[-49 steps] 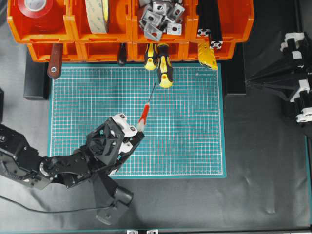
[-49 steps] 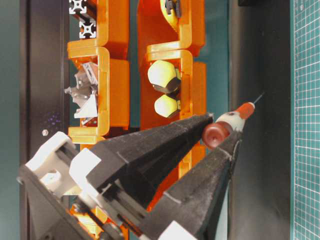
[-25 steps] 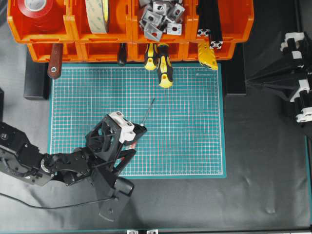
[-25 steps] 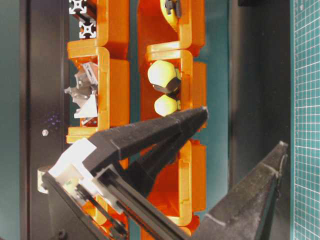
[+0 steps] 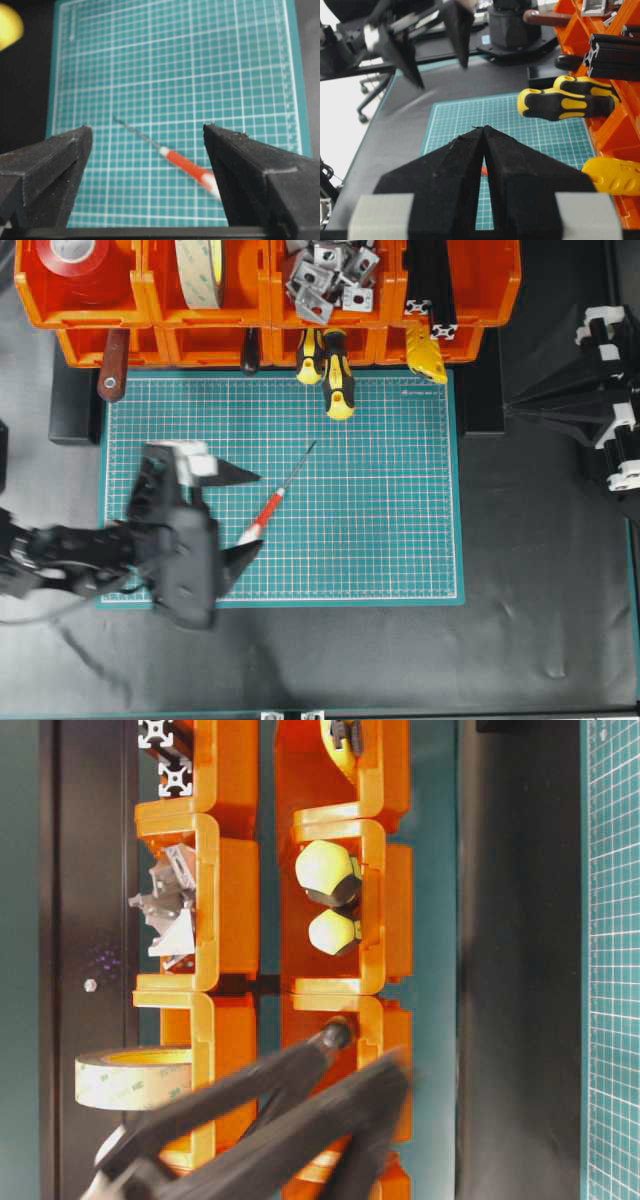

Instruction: Pick red screwdriver from container rack with left arm.

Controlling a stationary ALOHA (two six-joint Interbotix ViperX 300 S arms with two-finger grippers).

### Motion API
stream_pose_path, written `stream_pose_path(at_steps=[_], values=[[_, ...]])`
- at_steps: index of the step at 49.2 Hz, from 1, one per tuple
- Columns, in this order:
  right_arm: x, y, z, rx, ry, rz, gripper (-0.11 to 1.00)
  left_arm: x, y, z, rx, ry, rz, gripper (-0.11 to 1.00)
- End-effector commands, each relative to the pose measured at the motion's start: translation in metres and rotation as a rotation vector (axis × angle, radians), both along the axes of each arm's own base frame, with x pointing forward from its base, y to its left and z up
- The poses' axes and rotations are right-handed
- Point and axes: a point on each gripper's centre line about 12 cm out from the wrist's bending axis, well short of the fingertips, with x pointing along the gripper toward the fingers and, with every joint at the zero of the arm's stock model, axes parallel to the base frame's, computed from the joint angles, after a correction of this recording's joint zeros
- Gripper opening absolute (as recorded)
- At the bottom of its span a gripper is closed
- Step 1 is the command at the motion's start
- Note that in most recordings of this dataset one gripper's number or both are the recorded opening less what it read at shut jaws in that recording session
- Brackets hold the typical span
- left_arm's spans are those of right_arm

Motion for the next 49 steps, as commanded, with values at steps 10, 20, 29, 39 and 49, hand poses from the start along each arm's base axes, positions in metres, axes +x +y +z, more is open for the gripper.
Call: stream_pose_path(at_steps=[10, 20, 29, 39, 49], values=[[0.001, 0.000, 0.006, 0.001, -0.015, -0.002, 0.01, -0.054, 0.011, 0.055, -0.211, -0.174, 0.034, 0.86], [0.000, 0.000, 0.009, 0.002, -0.024, -0.001, 0.01, -0.093, 0.030, 0.078, -0.347, -0.274, 0.052, 0.86], [-0.002, 0.000, 0.012, 0.001, -0.038, -0.001, 0.01, -0.132, 0.052, 0.098, -0.418, -0.378, 0.025, 0.86], [-0.003, 0.000, 0.013, 0.001, -0.043, -0.001, 0.00, -0.173, 0.082, 0.104, -0.463, -0.480, 0.037, 0.85], [-0.004, -0.001, 0.014, 0.002, -0.051, -0.003, 0.00, -0.189, 0.095, 0.102, -0.436, -0.519, 0.032, 0.85]])
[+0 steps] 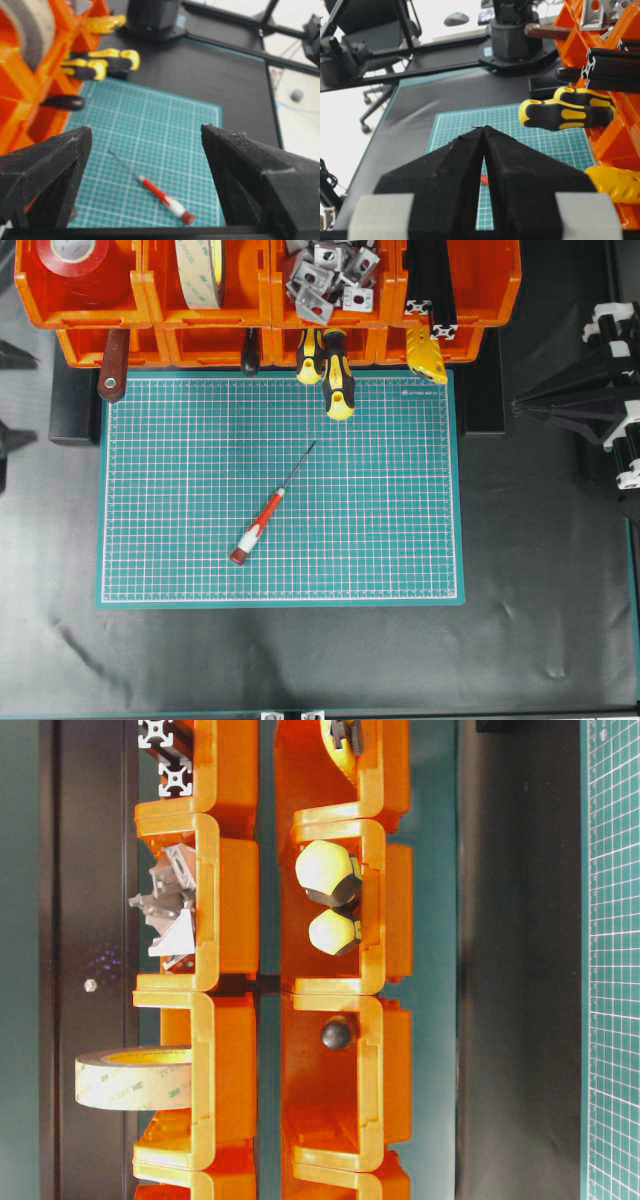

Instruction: Pick red screwdriver from container rack with left arm.

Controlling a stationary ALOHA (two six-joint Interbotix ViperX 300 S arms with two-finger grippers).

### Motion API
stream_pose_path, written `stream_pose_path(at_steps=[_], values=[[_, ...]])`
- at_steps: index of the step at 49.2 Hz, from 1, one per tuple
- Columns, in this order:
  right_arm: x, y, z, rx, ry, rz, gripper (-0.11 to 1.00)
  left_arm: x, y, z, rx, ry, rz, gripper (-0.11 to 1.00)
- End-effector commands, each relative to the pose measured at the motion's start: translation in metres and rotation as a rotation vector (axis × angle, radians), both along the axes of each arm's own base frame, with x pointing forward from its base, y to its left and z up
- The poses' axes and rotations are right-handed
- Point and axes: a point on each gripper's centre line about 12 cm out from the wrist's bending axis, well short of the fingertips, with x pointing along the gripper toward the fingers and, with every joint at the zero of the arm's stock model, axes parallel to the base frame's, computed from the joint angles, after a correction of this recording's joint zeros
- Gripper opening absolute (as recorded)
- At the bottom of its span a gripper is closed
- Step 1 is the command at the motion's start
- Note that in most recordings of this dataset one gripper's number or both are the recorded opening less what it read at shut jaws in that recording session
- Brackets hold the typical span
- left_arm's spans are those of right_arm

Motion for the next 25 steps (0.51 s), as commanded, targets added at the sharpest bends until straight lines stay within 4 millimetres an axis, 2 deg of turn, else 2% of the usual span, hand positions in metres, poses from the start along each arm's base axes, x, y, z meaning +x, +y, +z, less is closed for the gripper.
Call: stream_pose_path(at_steps=[1, 25], values=[[0.0013, 0.0001, 0.0082, 0.000, -0.017, 0.000, 0.01, -0.0031, 0.0026, 0.0047, 0.022, -0.021, -0.004, 0.85], [-0.0013, -0.0004, 0.0126, 0.003, -0.046, -0.002, 0.01, -0.0075, 0.0116, -0.0004, 0.070, -0.014, 0.028, 0.85]])
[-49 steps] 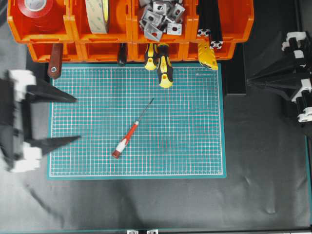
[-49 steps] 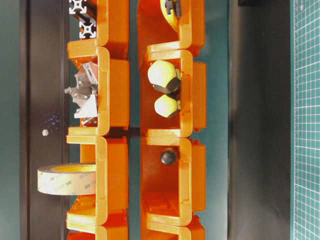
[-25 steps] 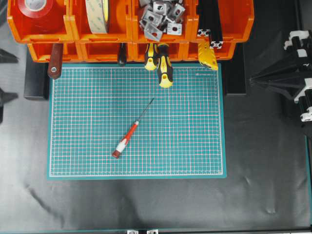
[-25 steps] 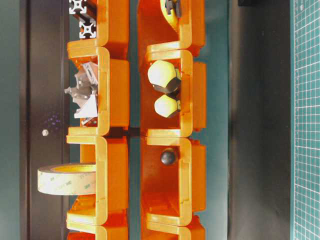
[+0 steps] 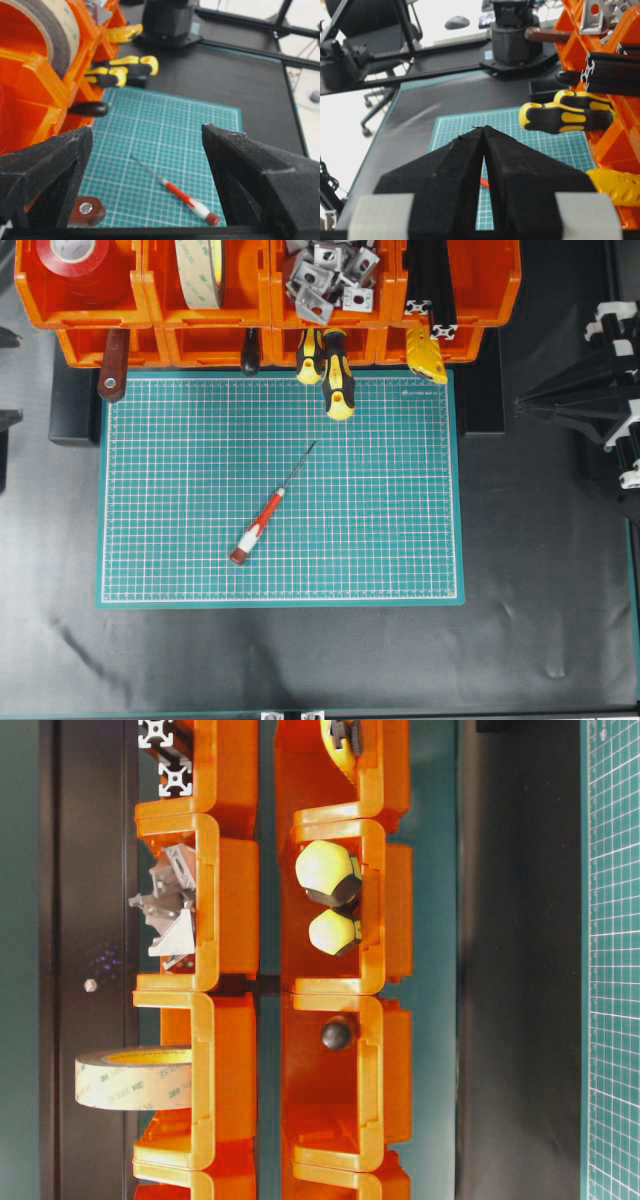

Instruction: Pick red screwdriver from container rack with left arm.

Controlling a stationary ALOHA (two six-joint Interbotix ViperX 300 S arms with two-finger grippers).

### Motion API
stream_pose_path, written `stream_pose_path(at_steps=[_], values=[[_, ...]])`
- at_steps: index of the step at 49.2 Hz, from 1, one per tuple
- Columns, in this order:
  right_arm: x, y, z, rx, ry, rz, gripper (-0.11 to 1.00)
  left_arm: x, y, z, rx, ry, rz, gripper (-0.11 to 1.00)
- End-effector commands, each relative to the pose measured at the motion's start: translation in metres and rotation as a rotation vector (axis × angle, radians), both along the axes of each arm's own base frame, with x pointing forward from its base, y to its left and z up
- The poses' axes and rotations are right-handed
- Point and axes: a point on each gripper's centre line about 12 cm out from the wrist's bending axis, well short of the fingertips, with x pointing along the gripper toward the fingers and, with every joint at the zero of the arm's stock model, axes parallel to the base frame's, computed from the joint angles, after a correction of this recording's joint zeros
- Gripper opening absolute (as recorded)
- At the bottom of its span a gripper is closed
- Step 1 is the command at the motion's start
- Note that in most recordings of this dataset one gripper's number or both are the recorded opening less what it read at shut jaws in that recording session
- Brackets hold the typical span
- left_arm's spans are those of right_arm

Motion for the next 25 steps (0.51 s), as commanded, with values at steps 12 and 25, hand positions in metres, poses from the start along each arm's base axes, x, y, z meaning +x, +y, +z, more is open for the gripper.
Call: stream_pose_path(at_steps=[12, 25], values=[[-0.0006, -0.0004, 0.0146, 0.004, -0.061, -0.003, 0.01, -0.0003, 0.0016, -0.0024, 0.006, 0.003, 0.008, 0.85], [0.0002, -0.0004, 0.0113, 0.003, -0.055, -0.003, 0.00, -0.0003, 0.0012, -0.0048, -0.005, 0.004, 0.007, 0.85]])
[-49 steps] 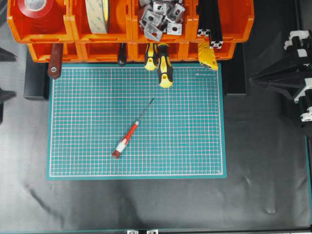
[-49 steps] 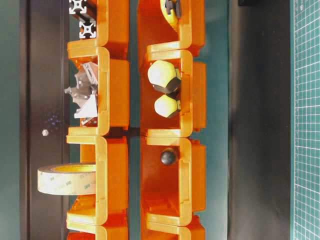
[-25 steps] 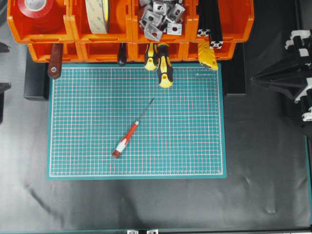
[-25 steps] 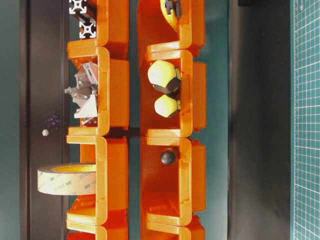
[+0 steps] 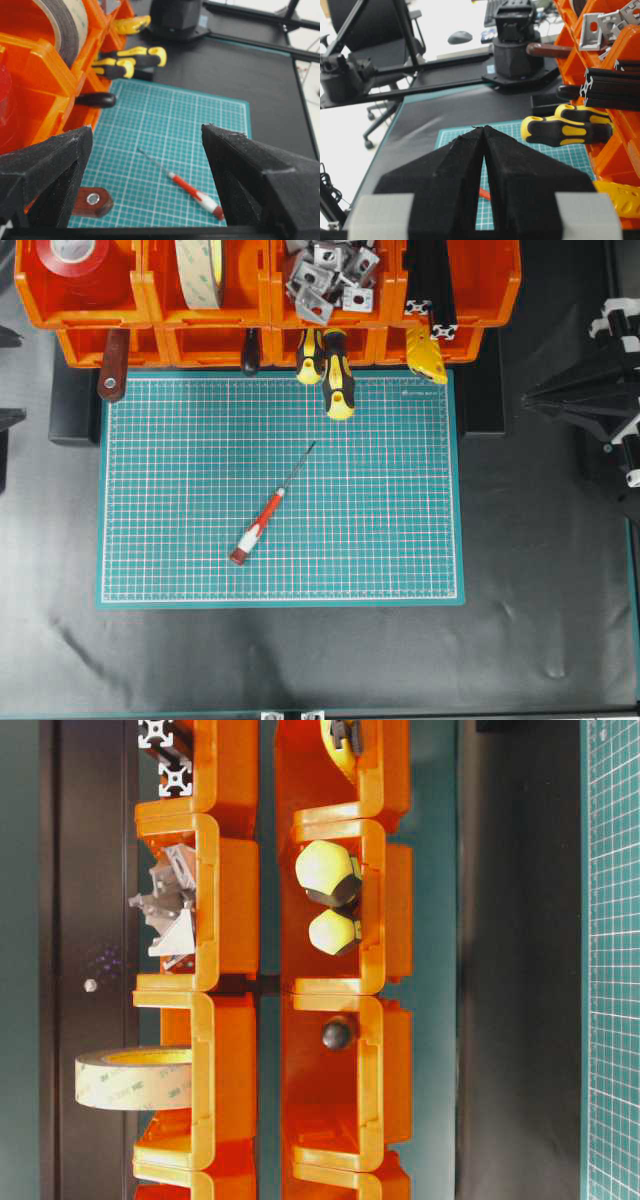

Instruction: Pick red screwdriver from container rack with left arm.

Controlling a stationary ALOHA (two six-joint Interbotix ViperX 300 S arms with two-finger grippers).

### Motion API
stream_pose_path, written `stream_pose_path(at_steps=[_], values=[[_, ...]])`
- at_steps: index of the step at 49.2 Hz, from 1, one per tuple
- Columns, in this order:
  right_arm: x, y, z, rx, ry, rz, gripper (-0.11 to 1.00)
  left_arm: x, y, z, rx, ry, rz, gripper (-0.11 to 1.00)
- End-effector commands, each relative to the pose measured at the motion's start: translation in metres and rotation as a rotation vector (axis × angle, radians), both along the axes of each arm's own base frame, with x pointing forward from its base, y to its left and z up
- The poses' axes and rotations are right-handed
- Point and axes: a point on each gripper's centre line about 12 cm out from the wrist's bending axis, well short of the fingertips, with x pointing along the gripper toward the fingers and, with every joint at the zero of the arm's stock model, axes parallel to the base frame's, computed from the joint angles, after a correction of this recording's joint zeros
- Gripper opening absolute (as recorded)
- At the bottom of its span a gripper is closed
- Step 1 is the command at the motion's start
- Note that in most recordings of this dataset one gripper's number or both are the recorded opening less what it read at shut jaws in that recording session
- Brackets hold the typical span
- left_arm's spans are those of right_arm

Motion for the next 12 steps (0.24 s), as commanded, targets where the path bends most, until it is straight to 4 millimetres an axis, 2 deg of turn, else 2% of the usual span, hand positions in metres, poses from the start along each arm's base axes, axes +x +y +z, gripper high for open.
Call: stream_pose_path(at_steps=[1, 12], values=[[0.0022, -0.0002, 0.0058, 0.001, -0.015, -0.002, 0.00, 0.0010, -0.0004, 0.0037, -0.002, -0.011, -0.002, 0.85], [0.0008, -0.0005, 0.0034, 0.000, -0.003, -0.003, 0.00, 0.0050, -0.0058, 0.0013, 0.007, -0.013, -0.036, 0.85]])
